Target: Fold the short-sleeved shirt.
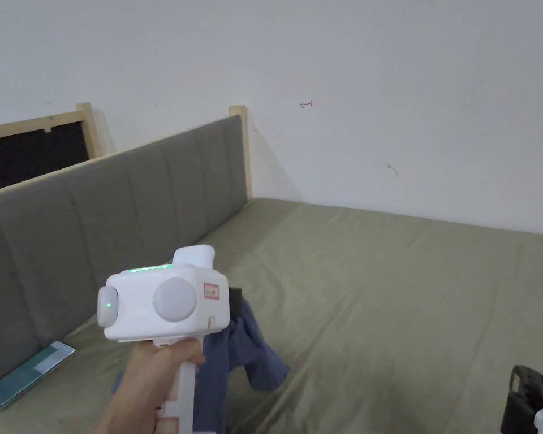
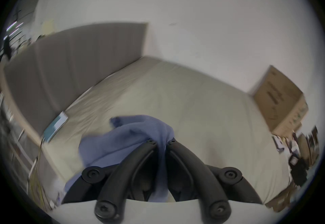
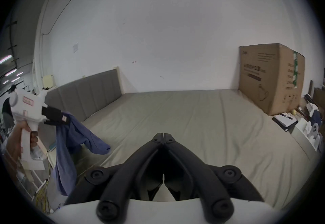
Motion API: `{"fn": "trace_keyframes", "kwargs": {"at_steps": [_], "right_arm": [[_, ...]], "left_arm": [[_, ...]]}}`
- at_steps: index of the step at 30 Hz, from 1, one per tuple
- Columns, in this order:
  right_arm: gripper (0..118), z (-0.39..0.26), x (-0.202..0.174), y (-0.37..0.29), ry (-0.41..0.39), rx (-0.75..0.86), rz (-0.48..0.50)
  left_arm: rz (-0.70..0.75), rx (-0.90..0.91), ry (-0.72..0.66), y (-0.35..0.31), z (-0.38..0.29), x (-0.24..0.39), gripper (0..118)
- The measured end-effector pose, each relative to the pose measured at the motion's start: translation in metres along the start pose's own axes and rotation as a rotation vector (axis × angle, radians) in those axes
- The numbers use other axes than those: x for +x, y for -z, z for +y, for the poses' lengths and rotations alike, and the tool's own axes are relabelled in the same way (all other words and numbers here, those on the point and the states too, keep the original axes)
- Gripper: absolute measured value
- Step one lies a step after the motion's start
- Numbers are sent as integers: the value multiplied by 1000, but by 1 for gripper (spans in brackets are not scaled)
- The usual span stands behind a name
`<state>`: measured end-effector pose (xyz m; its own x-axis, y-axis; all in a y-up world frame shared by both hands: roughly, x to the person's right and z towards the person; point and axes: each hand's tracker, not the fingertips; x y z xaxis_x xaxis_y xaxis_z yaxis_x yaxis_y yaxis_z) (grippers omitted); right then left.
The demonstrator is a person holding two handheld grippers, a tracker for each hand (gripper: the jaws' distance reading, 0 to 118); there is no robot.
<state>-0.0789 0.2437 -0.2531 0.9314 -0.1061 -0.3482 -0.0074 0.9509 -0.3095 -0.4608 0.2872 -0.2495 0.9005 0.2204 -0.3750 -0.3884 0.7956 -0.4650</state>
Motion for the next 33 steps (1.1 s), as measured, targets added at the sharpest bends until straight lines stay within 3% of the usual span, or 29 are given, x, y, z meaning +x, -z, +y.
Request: {"fn": "trace_keyframes", "kwargs": {"at_steps": [3, 5, 9, 11, 14, 17, 20, 24, 25, 27, 28, 29, 30, 33], "right_arm": [[0, 11, 28, -14, 32, 38, -64], [0, 16, 46, -24, 39, 62, -117], [0, 24, 86, -48, 53, 93, -223], [0, 22, 108, -58, 68, 88, -279], [0, 13, 134, -69, 81, 63, -333], [0, -1, 157, -74, 86, 11, -404], [0, -23, 178, -74, 126, -74, -436], [0, -44, 191, -70, 149, -142, -449], [0, -49, 193, -69, 149, -157, -452], [0, -54, 192, -66, 152, -174, -447], [0, -56, 192, -65, 156, -180, -441], [0, -56, 191, -64, 159, -182, -436], [0, -55, 187, -63, 159, -184, -426], [0, -52, 178, -57, 145, -186, -404]], "left_arm": [[-117, 69, 151, -13, 26, 70, 3], [-268, 92, 171, -26, 32, 113, 3], [-456, 74, 314, -40, 12, 210, 3], [-523, 13, 354, -25, -14, 252, 3], [-692, -179, 286, 4, -64, 292, 3], [-598, -311, 417, 48, -137, 336, 3], [-599, -555, 420, 100, -218, 351, 3], [-502, -612, 538, 121, -281, 351, 5], [-480, -633, 547, 126, -287, 350, 12], [-516, -619, 525, 125, -285, 343, 38], [-563, -634, 484, 124, -278, 341, 61], [-582, -647, 472, 123, -272, 340, 94], [-576, -654, 476, 121, -265, 339, 94], [-578, -531, 482, 98, -233, 327, 114]]}}
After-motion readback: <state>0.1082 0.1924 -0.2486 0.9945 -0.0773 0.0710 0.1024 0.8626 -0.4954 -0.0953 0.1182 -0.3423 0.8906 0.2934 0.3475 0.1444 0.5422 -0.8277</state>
